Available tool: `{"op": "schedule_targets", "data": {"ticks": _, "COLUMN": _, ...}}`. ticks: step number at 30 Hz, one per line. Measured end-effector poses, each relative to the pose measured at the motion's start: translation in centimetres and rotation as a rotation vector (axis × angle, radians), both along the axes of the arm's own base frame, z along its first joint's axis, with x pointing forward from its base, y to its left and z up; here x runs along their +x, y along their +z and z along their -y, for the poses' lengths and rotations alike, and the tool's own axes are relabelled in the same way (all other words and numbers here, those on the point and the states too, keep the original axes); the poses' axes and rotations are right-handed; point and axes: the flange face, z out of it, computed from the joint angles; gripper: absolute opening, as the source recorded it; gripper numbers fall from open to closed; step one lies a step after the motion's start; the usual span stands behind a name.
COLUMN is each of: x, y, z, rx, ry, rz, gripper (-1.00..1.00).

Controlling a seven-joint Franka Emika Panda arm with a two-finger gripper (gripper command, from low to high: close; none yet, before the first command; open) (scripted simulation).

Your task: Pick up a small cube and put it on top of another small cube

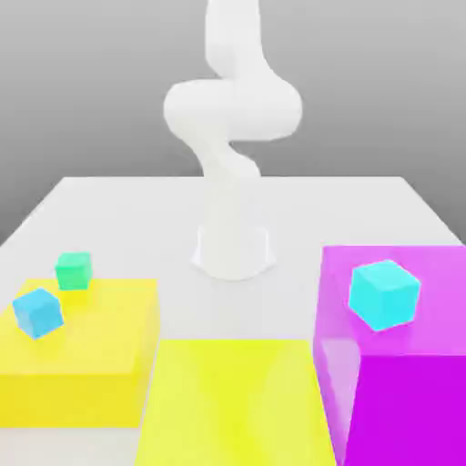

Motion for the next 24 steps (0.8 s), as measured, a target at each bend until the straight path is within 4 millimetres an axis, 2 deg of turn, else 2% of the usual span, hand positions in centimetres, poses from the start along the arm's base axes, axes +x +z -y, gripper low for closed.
{"op": "schedule_targets", "data": {"ticks": 6, "x": 6.9, "y": -6.2, "z": 5.0, "rx": 0.022, "ry": -0.026, "rz": -0.136, "gripper": 0.0}}
{"op": "schedule_targets", "data": {"ticks": 13, "x": 12.7, "y": -15.1, "z": 11.4, "rx": 0.046, "ry": -0.065, "rz": -0.285, "gripper": 0.0}}
{"op": "schedule_targets", "data": {"ticks": 18, "x": 15.2, "y": -22.5, "z": 16.6, "rx": 0.061, "ry": -0.103, "rz": -0.39, "gripper": 0.0}}
{"op": "schedule_targets", "data": {"ticks": 20, "x": 15.6, "y": -25.5, "z": 18.9, "rx": 0.066, "ry": -0.124, "rz": -0.432, "gripper": 0.0}}
{"op": "schedule_targets", "data": {"ticks": 24, "x": 16.3, "y": -32.0, "z": 22.3, "rx": 0.071, "ry": -0.141, "rz": -0.517, "gripper": 0.0}}
